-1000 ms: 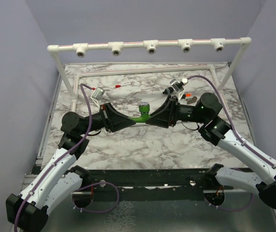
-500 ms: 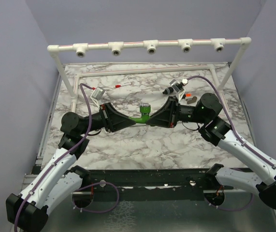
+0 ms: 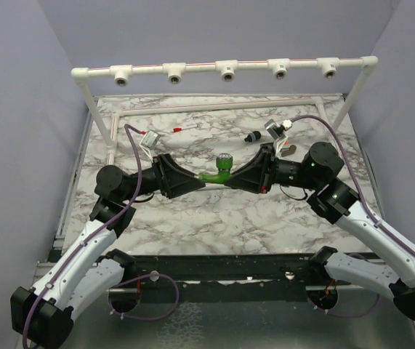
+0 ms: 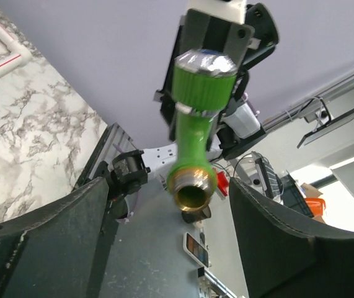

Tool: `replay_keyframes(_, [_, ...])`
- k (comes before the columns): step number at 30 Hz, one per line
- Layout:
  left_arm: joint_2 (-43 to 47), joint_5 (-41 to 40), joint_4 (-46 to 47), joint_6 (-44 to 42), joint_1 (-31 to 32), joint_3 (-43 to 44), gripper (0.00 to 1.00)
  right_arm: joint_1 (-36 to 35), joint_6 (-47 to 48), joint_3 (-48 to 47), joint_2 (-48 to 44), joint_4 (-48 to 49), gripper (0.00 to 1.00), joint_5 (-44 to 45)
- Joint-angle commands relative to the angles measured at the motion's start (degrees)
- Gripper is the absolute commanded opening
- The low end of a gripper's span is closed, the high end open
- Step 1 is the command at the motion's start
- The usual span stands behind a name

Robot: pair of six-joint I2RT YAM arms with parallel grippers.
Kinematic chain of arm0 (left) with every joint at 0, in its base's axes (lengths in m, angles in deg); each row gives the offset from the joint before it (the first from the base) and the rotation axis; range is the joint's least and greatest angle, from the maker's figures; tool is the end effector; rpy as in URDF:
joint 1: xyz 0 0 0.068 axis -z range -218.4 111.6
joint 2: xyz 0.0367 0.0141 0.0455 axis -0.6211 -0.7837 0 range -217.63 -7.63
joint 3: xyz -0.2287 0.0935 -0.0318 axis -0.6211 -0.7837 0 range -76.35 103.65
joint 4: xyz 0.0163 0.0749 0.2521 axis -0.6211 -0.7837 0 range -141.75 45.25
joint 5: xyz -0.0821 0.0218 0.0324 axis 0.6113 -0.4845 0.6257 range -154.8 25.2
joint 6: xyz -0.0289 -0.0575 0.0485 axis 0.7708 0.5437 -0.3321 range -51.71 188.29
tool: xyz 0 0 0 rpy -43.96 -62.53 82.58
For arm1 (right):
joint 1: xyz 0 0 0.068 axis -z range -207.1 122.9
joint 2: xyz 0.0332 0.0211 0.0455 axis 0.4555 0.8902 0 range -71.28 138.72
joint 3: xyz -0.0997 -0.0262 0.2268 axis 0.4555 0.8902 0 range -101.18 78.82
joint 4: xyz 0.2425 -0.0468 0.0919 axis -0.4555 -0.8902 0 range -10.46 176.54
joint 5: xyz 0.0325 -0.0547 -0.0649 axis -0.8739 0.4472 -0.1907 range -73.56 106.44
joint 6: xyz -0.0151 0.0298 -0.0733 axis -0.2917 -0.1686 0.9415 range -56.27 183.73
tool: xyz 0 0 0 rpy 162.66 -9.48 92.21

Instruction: Install the water faucets

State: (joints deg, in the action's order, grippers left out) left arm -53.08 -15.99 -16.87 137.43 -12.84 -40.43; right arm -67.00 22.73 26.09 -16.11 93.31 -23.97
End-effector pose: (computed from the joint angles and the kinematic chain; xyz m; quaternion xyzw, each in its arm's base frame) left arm 0.1754 -0.1420 0.3401 0.1132 0.6193 -0.7069 0.3224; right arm 0.1700 0.2011 0.3690 -0.2471 0.6405 0.6252 0.3713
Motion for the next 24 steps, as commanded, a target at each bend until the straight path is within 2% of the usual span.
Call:
replay_keyframes(1, [-1.2, -0.3, -4.1, -4.0, -0.2, 2.8, 0.81, 0.0, 5.0, -5.4, -3.2, -9.4, 0.00, 5.8])
replay_keyframes(4, [-2.7, -1.3, -11.9, -10.1, -0.2, 7.0, 0.84, 0.0, 7.0, -7.6, -4.6, -14.4, 0.00, 8.8])
replay_keyframes(7, [-5.0, -4.5, -26.0, -19.7, -0.3, 14.2, 0.85, 0.0, 9.3, -10.2, -5.5, -20.1, 0.00, 12.8])
replay_keyframes(10, [-7.1, -6.7, -32.8, -24.8, -0.2, 19.6, 0.85, 0.0, 11.4, -12.3, -6.1, -25.7, 0.00, 18.1])
replay_keyframes(17, [-15.9, -15.3, -50.4, -37.7, -0.3, 40.3, 0.84, 0.0, 13.2, -13.9, -7.6, -32.6, 0.00, 28.7])
replay_keyframes(24, [-24.6, -25.1, -57.8, -46.7, -0.3, 59.9, 0.84, 0.0, 13.5, -13.5, -8.0, -38.3, 0.00, 34.8])
